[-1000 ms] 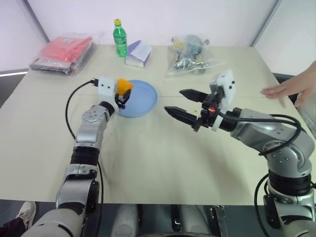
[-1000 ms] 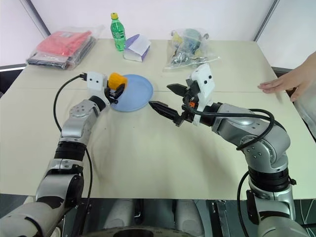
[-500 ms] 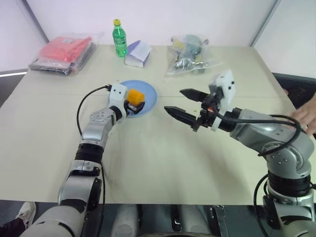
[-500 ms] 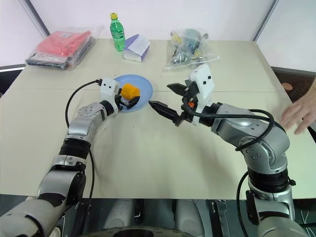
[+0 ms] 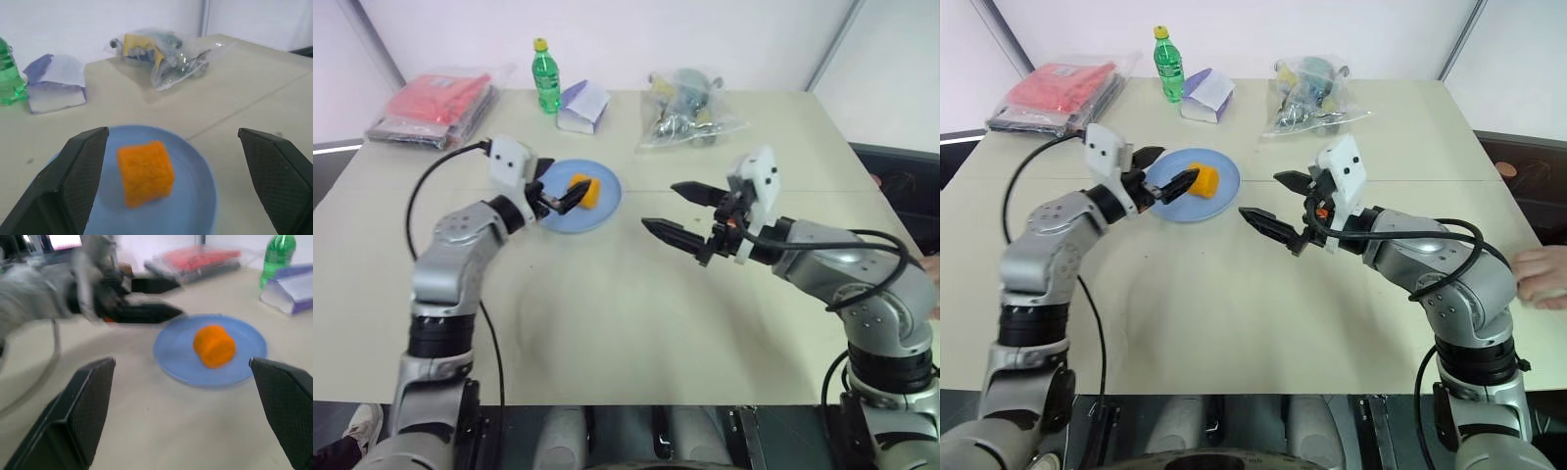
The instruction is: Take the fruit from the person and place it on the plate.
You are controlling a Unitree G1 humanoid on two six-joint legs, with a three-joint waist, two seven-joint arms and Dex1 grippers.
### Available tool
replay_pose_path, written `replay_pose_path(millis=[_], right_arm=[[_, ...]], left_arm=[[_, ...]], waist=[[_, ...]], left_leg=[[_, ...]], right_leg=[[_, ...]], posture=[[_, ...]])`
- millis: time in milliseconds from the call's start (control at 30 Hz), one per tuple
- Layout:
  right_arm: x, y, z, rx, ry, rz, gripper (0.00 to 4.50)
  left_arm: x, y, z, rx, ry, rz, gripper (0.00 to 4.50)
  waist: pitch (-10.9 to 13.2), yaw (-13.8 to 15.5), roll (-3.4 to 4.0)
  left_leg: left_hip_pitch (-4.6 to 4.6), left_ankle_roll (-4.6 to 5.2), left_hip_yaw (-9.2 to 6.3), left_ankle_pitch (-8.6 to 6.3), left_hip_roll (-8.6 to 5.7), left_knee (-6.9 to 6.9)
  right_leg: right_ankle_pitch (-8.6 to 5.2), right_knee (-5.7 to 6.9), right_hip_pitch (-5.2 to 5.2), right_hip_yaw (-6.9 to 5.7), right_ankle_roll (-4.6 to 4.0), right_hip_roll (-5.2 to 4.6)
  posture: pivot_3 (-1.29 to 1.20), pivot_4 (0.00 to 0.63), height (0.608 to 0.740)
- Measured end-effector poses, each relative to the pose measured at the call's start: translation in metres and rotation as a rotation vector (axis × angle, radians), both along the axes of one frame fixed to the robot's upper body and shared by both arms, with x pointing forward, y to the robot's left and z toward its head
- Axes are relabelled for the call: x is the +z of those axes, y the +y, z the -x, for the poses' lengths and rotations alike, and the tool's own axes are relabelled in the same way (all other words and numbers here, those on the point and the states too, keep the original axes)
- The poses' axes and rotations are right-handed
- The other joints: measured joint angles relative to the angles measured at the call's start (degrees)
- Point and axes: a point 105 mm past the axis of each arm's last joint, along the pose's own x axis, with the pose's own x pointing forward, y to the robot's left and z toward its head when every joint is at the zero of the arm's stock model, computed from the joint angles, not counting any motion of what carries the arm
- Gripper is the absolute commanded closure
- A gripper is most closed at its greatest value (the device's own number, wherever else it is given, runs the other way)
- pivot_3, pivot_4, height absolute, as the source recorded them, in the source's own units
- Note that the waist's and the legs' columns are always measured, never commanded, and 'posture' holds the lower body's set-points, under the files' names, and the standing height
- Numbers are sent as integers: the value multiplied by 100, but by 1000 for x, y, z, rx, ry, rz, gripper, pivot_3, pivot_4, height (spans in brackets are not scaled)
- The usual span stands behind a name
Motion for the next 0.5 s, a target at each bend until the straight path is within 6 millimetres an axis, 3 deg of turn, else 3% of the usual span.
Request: replay_pose_path(millis=[233,500], right_arm=[[-11,-17,-10,-18,23,39,0],[-20,-27,-17,-12,26,100,0]], left_arm=[[1,23,45,37,68,-95,61],[-1,28,60,42,103,-100,61]], waist=[[0,-11,0],[0,-11,0]], left_leg=[[3,0,-1,0,0,-1],[4,0,1,0,-3,-1]], right_leg=[[-1,1,0,1,-1,1],[-2,-1,1,0,-2,0]], posture=[[0,150,731],[0,150,731]])
